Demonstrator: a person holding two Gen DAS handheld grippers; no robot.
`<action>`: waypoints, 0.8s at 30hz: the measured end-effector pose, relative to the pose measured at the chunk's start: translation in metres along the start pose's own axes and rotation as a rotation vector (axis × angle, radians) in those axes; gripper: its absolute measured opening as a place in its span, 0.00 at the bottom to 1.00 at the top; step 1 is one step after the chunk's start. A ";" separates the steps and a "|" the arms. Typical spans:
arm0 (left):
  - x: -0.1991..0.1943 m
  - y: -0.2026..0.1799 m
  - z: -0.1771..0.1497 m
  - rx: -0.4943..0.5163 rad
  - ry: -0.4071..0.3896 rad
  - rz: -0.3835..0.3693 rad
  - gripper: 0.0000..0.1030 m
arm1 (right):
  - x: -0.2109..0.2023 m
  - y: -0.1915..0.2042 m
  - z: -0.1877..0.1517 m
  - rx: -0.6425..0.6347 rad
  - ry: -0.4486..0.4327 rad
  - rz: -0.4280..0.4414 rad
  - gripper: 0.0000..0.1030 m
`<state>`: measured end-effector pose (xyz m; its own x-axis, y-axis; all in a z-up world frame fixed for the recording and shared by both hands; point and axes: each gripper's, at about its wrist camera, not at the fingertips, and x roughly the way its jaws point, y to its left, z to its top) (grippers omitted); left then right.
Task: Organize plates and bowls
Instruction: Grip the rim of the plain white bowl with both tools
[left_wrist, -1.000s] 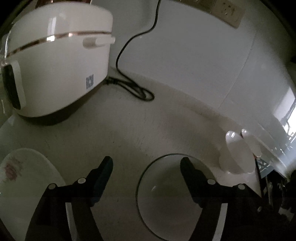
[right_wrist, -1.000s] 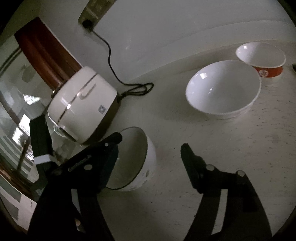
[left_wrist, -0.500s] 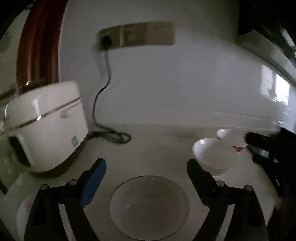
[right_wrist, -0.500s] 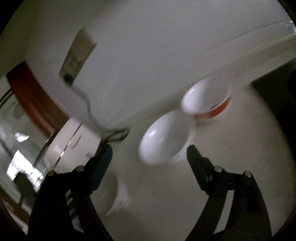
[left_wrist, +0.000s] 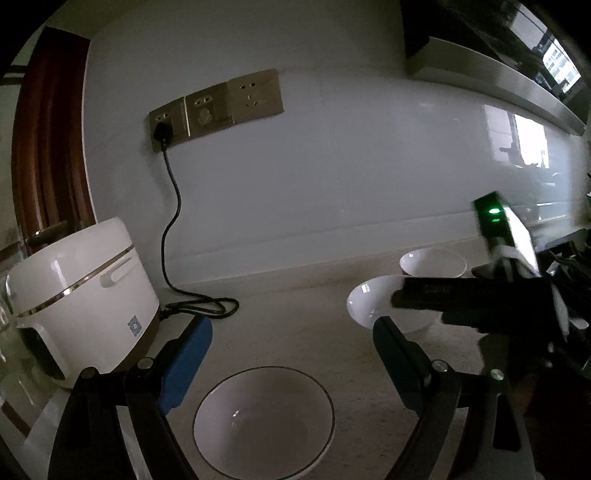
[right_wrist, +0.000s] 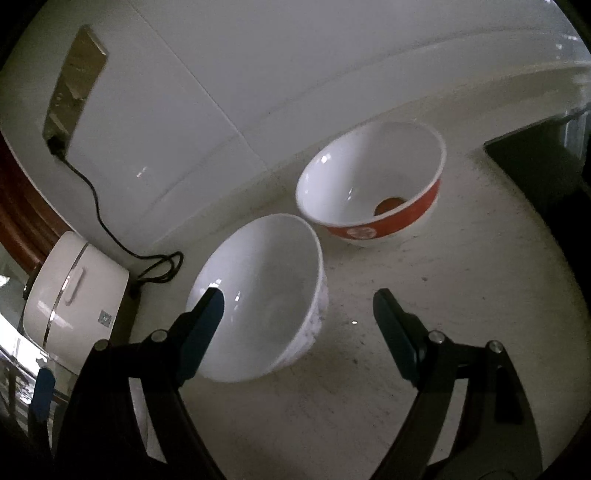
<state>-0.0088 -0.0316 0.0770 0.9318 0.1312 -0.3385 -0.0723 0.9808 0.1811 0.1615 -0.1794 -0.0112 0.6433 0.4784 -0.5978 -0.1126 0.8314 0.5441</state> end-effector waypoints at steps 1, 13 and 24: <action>0.001 -0.001 0.000 0.004 0.002 -0.004 0.87 | 0.003 0.001 -0.001 -0.019 0.016 -0.013 0.82; 0.002 -0.010 -0.002 0.001 0.025 -0.056 0.87 | -0.009 -0.013 -0.002 -0.017 0.139 -0.020 0.27; -0.009 -0.041 -0.010 0.087 -0.002 -0.210 0.87 | -0.061 -0.035 -0.009 -0.172 0.184 -0.058 0.32</action>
<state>-0.0180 -0.0721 0.0638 0.9241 -0.0746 -0.3749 0.1538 0.9704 0.1860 0.1192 -0.2352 0.0004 0.5055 0.4591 -0.7305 -0.2171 0.8871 0.4073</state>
